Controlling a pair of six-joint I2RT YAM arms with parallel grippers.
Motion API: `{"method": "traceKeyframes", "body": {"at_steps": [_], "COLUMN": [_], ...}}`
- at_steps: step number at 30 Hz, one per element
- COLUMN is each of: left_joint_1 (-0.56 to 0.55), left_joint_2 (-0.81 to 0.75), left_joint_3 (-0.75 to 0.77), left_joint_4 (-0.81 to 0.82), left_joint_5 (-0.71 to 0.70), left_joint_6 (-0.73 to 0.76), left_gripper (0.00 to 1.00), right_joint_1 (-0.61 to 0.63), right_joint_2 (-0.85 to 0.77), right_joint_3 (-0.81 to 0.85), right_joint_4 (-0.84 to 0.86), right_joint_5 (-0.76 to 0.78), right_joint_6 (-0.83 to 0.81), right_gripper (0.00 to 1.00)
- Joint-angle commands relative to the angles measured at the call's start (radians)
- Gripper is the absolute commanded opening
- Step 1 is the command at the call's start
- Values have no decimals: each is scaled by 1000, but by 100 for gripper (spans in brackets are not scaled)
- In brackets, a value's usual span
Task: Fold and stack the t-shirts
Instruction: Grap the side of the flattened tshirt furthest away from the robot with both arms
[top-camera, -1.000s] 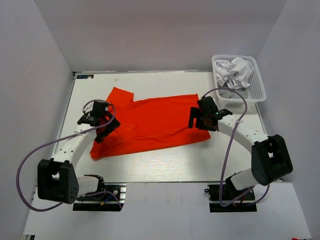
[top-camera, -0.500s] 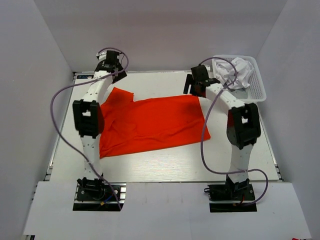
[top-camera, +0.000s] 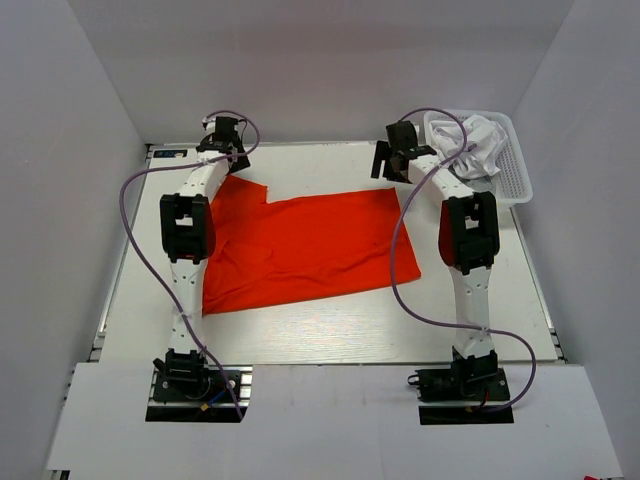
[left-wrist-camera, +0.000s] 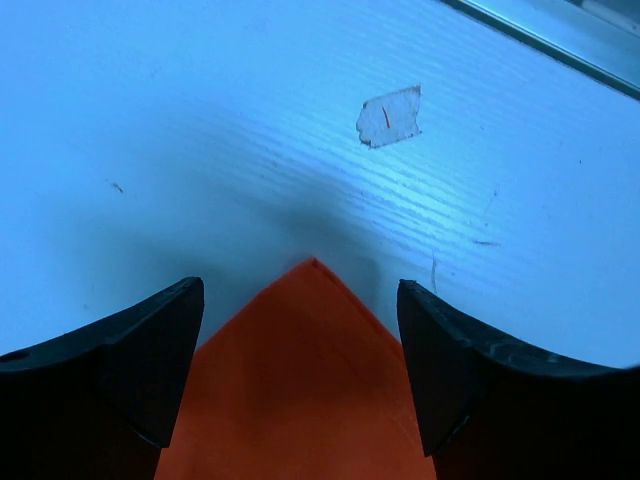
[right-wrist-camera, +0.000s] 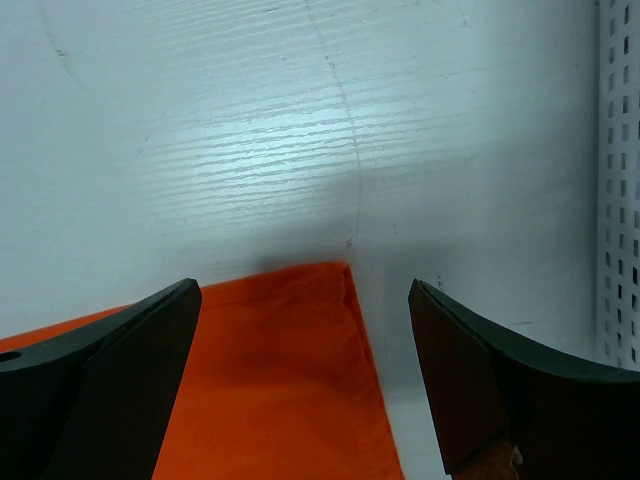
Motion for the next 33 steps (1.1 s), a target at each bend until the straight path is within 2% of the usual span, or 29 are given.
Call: {"method": "traceKeyframes", "body": {"at_steps": [1,4,8,12,13,15,16,21,24,29,30,33], "left_joint_1": [7,7,7,7,7,7,7,7,7,7,7,7], "left_joint_2": [-2,-2,-2,-2,-2,-2,-2,-51,-95,-134,-144,-166], "left_joint_3": [38,-40,-104,-124,-124,-124,-124,-180,-227,-256,-266,-276], "left_joint_4": [46,56,34,22,22,22,22,63,99,144,145,155], "left_joint_5": [12,76,96,116,116,116,116,107,79,79,79,79], "left_joint_6": [45,33,-1,-10,-10,-21,-21,-21,-21,-21,-21,-21], "left_gripper": [83,70,65,52,37,17,0,0,0,0,0,0], "right_joint_1": [-19,-22,-31,-33,-33,-30,-30,-27,-25,-28,-24,-24], "right_joint_2": [19,42,53,71,75,91,95,149,162,102,80,50], "right_joint_3": [44,56,70,73,75,83,86,116,141,14,-9,-51], "right_joint_4": [35,47,61,68,68,73,70,81,44,42,44,35], "right_joint_5": [-14,-14,-17,-23,-24,-32,-40,-104,-113,-124,-118,-115], "right_joint_6": [-29,-42,-46,-46,-45,-40,-37,-25,-8,32,42,53], "right_gripper": [90,90,90,90,90,90,90,90,82,54,51,51]}}
